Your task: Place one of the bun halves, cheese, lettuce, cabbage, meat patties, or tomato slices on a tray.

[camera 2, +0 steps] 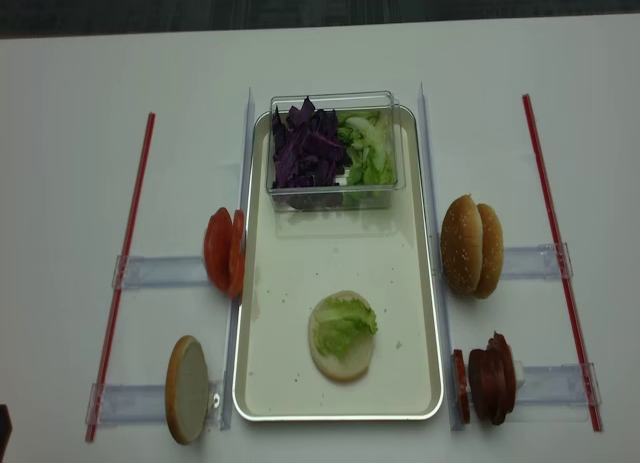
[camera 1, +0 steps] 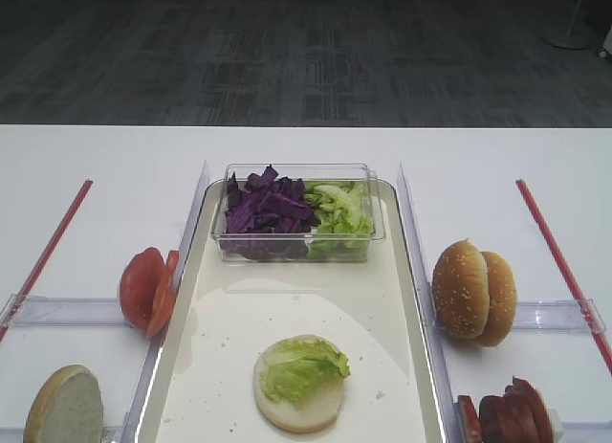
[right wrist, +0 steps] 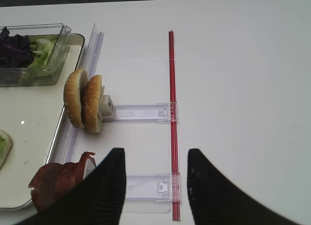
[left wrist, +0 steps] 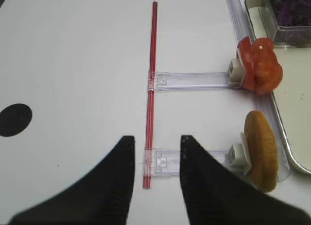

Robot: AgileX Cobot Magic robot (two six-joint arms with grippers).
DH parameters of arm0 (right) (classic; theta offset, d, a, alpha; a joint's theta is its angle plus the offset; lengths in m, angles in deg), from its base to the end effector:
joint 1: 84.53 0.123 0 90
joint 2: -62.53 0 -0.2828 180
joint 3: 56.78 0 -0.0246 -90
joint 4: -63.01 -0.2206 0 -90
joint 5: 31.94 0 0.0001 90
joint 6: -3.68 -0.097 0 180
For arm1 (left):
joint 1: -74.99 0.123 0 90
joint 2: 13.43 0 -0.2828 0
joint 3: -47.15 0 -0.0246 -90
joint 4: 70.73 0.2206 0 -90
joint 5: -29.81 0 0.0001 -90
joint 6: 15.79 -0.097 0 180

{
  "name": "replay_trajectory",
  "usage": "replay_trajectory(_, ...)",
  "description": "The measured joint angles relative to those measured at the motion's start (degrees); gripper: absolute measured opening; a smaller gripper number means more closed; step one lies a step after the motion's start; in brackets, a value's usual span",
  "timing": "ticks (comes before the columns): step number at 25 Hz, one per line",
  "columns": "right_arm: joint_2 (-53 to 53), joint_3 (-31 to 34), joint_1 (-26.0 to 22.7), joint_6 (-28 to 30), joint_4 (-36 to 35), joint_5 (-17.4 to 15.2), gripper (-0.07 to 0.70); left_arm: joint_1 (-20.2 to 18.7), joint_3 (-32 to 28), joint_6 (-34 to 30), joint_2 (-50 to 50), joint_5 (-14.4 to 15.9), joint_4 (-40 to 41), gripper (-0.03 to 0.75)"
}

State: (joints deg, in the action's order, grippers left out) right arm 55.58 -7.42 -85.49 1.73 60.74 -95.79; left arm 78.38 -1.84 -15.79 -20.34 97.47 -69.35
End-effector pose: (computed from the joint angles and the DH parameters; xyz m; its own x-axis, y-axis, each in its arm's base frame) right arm -0.0270 0.0039 0.2513 -0.5021 0.0599 -0.8627 0.0119 0.9980 0.0623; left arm -0.0312 0.0003 0.2474 -0.5524 -0.0236 -0.8332 -0.0726 0.9972 0.0199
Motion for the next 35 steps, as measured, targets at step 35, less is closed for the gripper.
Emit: replay_trajectory(35, 0.00, 0.00, 0.00, -0.39, 0.00, 0.00, 0.338, 0.00, 0.00, 0.00, 0.00, 0.00, 0.00, 0.223)
